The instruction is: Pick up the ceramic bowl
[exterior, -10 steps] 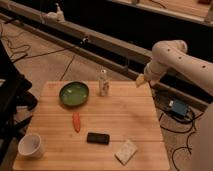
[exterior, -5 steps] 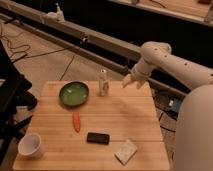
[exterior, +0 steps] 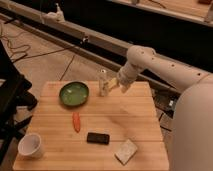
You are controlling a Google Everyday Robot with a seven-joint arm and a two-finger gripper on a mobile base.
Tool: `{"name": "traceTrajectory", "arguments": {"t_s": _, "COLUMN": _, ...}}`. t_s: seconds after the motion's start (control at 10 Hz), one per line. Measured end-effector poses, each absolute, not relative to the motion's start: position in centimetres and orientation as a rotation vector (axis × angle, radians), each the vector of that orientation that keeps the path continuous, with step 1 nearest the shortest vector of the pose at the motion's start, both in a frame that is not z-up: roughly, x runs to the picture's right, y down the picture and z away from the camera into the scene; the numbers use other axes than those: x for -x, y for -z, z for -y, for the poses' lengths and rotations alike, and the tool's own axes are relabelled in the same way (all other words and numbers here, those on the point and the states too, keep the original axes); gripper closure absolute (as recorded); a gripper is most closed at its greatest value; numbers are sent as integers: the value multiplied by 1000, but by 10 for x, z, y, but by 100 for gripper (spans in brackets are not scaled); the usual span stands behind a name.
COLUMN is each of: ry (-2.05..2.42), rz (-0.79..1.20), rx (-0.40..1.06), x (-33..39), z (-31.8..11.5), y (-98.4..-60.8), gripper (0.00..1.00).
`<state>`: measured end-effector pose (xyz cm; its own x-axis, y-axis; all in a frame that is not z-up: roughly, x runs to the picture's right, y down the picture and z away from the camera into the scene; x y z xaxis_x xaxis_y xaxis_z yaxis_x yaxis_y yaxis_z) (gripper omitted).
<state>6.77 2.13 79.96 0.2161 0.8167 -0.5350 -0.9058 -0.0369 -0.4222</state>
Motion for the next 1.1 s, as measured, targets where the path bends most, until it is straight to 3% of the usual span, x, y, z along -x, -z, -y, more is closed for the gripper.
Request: {"name": "traceTrajectory", "arguments": {"t_s": 1.1, "ry": -1545, "rz": -66, "rx": 844, "x": -32, "z": -33, "y": -793, "gripper": 39}}
